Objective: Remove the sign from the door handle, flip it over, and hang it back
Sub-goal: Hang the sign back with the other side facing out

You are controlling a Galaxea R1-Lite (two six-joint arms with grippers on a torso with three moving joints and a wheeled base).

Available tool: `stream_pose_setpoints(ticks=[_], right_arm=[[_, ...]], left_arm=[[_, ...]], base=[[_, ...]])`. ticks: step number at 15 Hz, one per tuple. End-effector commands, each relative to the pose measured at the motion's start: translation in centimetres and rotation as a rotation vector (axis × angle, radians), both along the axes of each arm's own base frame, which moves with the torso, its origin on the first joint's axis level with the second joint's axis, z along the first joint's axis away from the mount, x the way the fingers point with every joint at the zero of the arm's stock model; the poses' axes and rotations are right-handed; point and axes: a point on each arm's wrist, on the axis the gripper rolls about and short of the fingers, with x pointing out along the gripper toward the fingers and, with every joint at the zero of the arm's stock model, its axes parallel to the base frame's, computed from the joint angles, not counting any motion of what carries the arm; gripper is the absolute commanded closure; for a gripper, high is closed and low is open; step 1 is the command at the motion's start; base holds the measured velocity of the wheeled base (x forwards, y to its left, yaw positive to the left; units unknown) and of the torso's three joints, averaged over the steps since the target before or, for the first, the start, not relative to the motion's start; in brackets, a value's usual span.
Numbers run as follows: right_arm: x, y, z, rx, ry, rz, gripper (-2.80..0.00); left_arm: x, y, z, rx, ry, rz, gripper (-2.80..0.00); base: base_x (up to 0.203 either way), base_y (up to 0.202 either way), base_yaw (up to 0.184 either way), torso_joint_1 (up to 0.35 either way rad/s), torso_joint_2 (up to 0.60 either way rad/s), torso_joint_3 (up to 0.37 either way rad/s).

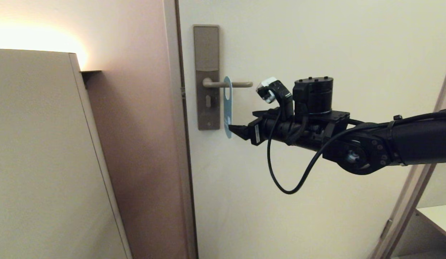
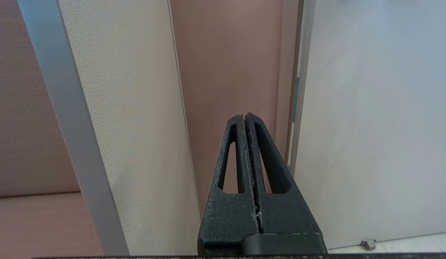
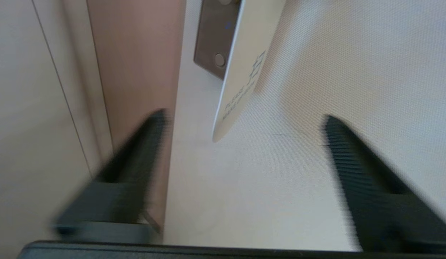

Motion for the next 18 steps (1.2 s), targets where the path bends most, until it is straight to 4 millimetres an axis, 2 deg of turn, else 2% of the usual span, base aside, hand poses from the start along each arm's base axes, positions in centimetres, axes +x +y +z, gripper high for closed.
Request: stream_pose_setpoints(ticks=[1, 8, 18], right_arm=[[-0.1, 0.0, 0.2, 0.003, -0.007, 0.0, 0.0], [0.2, 0.2, -0.1, -0.001, -0.004, -0.007, 0.0], [4.4, 2.6, -0.6, 0.066, -0.15, -0.099, 0.0]], left_arm=[[0.0, 0.0, 0.0, 0.0, 0.0, 0.0, 0.0], [0.0, 0.0, 0.0, 0.0, 0.0, 0.0, 0.0], [0.0, 0.0, 0.0, 0.0, 0.0, -0.001, 0.0]], base=[[0.0, 0.0, 0.0, 0.0, 0.0, 0.0], [0.0, 0.0, 0.0, 0.0, 0.0, 0.0], [0.0, 0.0, 0.0, 0.0, 0.0, 0.0]])
